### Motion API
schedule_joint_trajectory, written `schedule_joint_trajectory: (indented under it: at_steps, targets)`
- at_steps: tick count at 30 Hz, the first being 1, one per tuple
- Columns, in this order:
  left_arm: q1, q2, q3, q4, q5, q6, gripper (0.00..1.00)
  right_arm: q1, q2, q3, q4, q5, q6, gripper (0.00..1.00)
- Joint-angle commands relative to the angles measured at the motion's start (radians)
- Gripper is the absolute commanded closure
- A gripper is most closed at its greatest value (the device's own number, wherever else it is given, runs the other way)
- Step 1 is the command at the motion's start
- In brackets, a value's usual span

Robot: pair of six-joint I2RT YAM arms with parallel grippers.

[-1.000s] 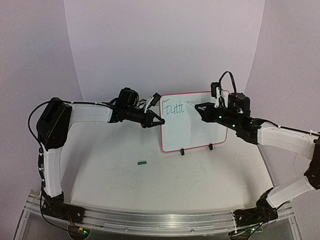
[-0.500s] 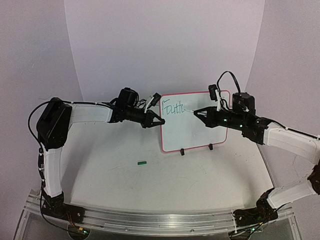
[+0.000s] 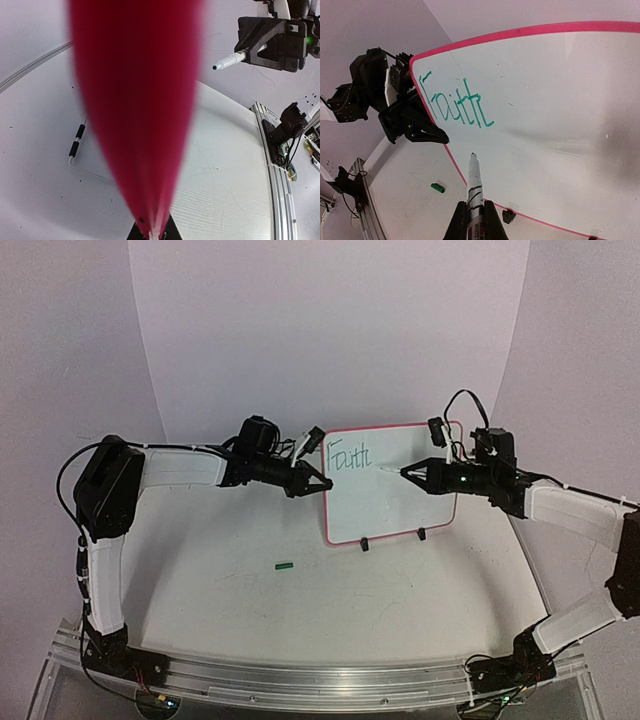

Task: Write a sentence on the whiteboard

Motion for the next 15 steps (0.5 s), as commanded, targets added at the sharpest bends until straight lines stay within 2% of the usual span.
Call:
schedule_joint_trajectory:
  at_steps: [1,15]
  targets:
    - [-0.044,0.041,-0.014,-0.209,-0.007,0.033,1.0,-0.011,0.017,0.012,0.094,-0.007,0.017,1.0]
    - [-0.045,0.037,-0.015,-0.212,-0.009,0.037,1.0,-0.027,0.103,0.066,0.221,0.075,0.094,1.0]
